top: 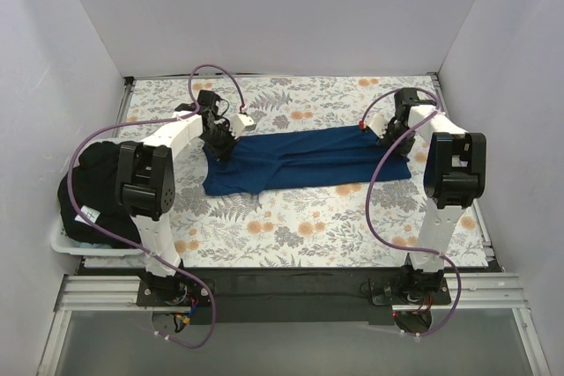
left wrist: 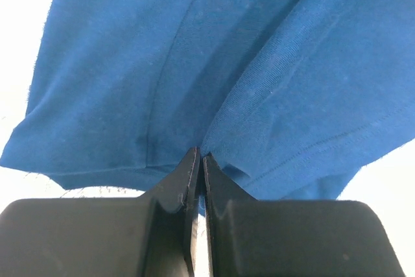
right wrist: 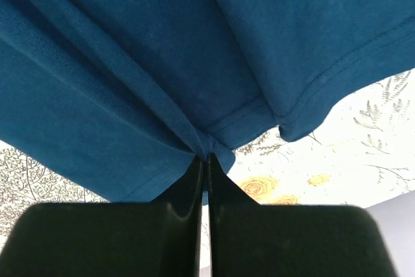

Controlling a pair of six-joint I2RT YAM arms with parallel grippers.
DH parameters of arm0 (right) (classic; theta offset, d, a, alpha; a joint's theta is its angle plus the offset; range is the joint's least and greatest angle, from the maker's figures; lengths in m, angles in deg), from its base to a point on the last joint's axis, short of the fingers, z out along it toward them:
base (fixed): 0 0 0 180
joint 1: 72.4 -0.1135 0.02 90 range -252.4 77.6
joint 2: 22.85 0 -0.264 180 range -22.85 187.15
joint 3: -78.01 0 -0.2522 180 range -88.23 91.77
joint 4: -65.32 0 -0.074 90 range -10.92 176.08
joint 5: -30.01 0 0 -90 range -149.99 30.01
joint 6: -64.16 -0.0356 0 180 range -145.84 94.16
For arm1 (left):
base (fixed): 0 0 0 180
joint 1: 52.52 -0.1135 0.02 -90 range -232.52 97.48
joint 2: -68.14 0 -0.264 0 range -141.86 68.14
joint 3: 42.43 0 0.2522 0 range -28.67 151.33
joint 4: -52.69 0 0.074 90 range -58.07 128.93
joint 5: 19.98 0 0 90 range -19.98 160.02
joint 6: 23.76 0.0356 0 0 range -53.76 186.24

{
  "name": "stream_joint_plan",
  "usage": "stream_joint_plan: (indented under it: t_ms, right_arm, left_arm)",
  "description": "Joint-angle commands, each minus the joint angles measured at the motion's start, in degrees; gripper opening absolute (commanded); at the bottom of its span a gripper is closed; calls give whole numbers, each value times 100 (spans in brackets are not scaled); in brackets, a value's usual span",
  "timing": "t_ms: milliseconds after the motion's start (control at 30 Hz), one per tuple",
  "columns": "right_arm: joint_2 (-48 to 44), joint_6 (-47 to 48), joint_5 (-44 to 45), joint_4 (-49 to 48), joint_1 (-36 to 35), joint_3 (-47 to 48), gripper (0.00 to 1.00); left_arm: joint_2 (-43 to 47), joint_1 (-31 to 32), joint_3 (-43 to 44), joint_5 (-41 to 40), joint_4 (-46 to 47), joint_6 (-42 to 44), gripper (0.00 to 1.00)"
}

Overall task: Fold and stack the t-shirts
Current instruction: Fold the tshirt

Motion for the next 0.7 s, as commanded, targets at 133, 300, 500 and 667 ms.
stream_joint_plan:
  t_ms: [133, 300, 500, 667]
  right_arm:
    - [160, -297, 262, -29, 34, 397, 20]
    - [-251, -806, 131, 42, 34, 573, 39]
    - [-824, -1492, -765, 700, 16, 608, 42]
    - [-807, -2020, -1354, 886, -45, 336, 34]
  left_arm:
    - [-56, -52, -104, -239, 253, -426, 0]
    - [418, -184, 1, 33, 296, -1015, 20]
    - [1113, 35, 177, 746, 183, -2088, 32]
    - [1071, 747, -340, 781, 568, -2720, 29]
